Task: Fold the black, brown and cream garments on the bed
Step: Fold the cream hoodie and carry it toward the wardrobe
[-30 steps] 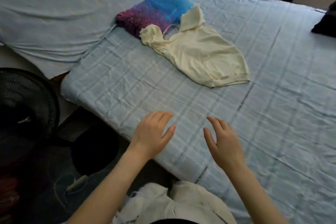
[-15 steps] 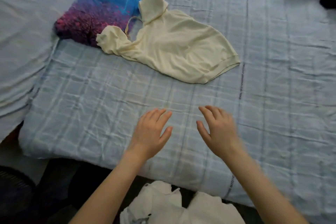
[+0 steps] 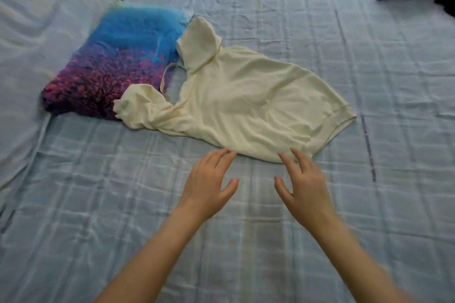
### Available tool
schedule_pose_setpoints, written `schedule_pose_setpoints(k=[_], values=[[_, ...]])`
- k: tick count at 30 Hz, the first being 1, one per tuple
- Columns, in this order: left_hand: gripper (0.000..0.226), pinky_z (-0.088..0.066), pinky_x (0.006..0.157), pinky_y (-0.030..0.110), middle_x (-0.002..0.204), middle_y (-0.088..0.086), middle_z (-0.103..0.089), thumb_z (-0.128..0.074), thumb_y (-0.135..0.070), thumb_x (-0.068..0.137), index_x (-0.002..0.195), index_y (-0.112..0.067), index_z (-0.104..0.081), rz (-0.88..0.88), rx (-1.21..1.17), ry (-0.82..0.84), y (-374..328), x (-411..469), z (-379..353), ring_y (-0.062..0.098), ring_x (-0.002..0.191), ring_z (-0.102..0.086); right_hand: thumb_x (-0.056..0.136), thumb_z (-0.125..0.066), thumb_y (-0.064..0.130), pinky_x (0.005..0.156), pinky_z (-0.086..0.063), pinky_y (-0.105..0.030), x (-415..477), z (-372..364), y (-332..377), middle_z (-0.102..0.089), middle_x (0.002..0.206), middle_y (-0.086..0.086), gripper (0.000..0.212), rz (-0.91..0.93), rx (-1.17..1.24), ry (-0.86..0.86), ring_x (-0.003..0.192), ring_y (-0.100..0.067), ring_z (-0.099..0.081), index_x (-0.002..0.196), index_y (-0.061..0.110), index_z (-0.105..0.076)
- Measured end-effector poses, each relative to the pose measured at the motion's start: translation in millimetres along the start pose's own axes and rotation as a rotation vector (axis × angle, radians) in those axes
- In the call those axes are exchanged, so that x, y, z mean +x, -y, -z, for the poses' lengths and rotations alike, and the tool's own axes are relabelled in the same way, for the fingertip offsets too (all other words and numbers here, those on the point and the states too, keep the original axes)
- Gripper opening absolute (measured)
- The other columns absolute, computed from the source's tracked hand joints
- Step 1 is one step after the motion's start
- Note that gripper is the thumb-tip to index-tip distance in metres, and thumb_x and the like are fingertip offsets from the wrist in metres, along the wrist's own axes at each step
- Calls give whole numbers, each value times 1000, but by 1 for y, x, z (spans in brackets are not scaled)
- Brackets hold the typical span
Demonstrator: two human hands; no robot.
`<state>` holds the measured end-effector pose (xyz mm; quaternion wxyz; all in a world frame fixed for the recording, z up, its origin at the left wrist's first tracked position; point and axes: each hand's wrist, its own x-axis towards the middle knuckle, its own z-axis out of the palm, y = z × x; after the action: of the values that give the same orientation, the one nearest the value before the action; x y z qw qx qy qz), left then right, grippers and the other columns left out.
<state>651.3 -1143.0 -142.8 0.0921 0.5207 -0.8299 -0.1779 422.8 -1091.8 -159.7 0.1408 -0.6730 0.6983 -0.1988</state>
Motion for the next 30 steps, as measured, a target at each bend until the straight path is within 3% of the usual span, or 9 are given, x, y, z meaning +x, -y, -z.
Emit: schedule_pose_setpoints(k=[6, 10, 12, 15, 17, 19, 22, 25, 30], values=[[86, -22, 115, 52, 155, 11, -34, -73, -49, 75, 149, -26, -37, -53, 156, -75, 87, 115, -86, 35, 143, -31, 77, -73, 50, 111, -28, -63, 108, -110, -47, -34, 158, -12, 85, 86, -189, 70, 145, -41, -29, 152, 30, -37], [95, -2, 119, 47, 164, 4, -8, -59, -70, 76, 153, -41, -11, -27, 332, 92, 140, 160, -148, 26, 151, -7, 80, -41, 79, 115, -4, -65, 145, -181, -91, 3, 167, -4, 89, -16, -386, 339, 151, -38, 7, 151, 53, 7], [90, 3, 119, 44, 165, 3, 0, -49, -74, 80, 152, -45, -4, -3, 363, 152, 164, 167, -173, 23, 151, 0, 77, -27, 85, 112, -2, -68, 148, -203, -113, 7, 166, -7, 86, -42, -414, 374, 150, -40, 10, 147, 57, 15], [72, -1, 119, 41, 164, 2, -6, -44, -63, 90, 152, -45, -12, -13, 320, 130, 189, 170, -197, 22, 151, -7, 80, -19, 82, 106, -19, -71, 152, -216, -123, -23, 162, -16, 77, 13, -465, 276, 146, -46, -21, 151, 53, -15], [61, -8, 118, 41, 163, 4, -17, -46, -51, 95, 151, -42, -23, -30, 302, 70, 190, 172, -203, 25, 149, -18, 84, -29, 71, 96, -34, -72, 157, -218, -120, -51, 144, -21, 66, 61, -466, 158, 128, -50, -49, 140, 42, -51], [53, -16, 116, 42, 160, 5, -27, -46, -42, 97, 149, -38, -34, -26, 307, 31, 185, 177, -202, 27, 145, -27, 87, -42, 61, 90, -40, -71, 159, -219, -116, -62, 130, -22, 55, 91, -483, 79, 113, -51, -60, 127, 32, -67], [41, -27, 109, 38, 151, 2, -43, -42, -37, 100, 141, -33, -46, -22, 320, 6, 176, 183, -192, 23, 135, -42, 88, -66, 44, 90, -44, -65, 169, -209, -112, -71, 109, -18, 35, 82, -462, 69, 94, -45, -67, 108, 16, -73], [32, -37, 96, 36, 129, -1, -60, -42, -33, 100, 130, -28, -53, -81, 313, -23, 163, 175, -173, 24, 116, -56, 90, -69, 34, 87, -47, -57, 168, -185, -111, -72, 79, -17, 28, 183, -371, 56, 67, -42, -67, 90, 6, -65], [32, -44, 72, 36, 115, 2, -68, -44, -41, 99, 126, -28, -55, -132, 331, 39, 112, 131, -144, 32, 100, -64, 81, -81, 24, 66, -50, -46, 113, -131, -122, -69, 65, -16, 28, 330, -292, 19, 49, -38, -61, 80, 3, -63]])
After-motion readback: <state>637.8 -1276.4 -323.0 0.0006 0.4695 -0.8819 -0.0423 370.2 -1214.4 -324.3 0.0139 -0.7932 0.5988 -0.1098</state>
